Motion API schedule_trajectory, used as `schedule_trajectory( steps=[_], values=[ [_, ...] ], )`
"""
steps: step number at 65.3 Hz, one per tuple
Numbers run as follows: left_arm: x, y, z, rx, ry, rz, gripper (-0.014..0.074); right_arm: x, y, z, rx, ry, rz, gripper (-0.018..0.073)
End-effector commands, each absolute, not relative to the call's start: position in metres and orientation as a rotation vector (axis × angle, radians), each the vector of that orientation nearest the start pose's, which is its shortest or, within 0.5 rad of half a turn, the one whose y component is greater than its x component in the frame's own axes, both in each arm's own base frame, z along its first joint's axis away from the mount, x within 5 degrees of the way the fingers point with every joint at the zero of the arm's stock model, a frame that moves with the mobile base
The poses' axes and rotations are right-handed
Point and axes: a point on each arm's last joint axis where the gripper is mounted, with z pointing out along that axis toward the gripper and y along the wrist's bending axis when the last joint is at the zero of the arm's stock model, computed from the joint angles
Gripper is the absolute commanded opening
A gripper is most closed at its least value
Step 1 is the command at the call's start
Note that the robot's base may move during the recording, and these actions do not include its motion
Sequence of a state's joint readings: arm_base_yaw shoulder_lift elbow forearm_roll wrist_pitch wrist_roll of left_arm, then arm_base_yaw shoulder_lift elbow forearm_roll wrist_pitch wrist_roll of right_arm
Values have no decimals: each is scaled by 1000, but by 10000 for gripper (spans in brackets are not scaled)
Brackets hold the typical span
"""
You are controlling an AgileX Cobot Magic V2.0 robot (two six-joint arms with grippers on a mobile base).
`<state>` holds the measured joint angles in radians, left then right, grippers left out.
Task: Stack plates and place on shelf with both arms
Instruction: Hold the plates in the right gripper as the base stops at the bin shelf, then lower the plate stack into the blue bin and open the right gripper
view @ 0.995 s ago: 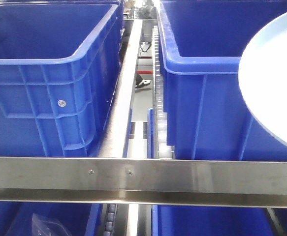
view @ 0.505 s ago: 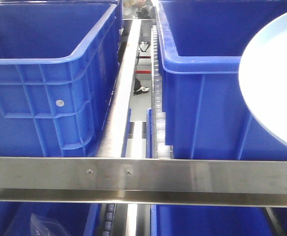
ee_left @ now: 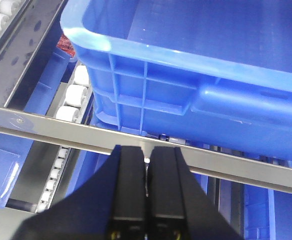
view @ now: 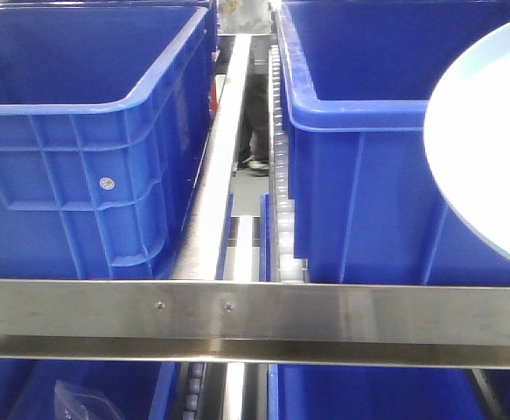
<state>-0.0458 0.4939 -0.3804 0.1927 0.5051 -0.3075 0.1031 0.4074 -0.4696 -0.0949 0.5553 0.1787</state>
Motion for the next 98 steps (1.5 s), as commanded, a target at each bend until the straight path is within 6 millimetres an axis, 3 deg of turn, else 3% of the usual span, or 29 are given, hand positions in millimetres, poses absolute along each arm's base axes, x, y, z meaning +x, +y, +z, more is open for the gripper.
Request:
schedule_trajectory(
  steps=[1, 20, 27, 39, 54, 61, 77, 81, 91, 98],
  values=[
    [104, 3, 276, -148, 1990, -34, 83, 87, 4, 311, 24, 1857, 89, 24],
    [104, 3, 276, -148, 1990, -34, 83, 89, 6, 316, 22, 1808, 118, 24],
    [104, 3, 276, -148, 1990, -34, 83, 99, 8, 323, 14, 1733, 129, 24],
    [104, 3, 276, -148, 1990, -34, 83, 146, 14, 339, 1, 1692, 143, 24],
    [104, 3, 276, -148, 1990, -34, 83, 230, 23, 374, -4, 1648, 151, 24],
    [104, 3, 276, -148, 1990, -34, 83, 260, 25, 388, -1, 1651, 147, 24],
    [104, 3, 276, -148, 1990, -34, 83, 294, 23, 389, 16, 1682, 131, 30],
    [104, 3, 276, -148, 1990, -34, 83, 297, 18, 385, 30, 1692, 118, 92],
    [104, 3, 276, -148, 1990, -34, 83, 296, 5, 382, 72, 1741, 79, 508],
    [104, 3, 276, -148, 1990, -34, 83, 289, -4, 382, 103, 1788, 53, 579]
  ],
)
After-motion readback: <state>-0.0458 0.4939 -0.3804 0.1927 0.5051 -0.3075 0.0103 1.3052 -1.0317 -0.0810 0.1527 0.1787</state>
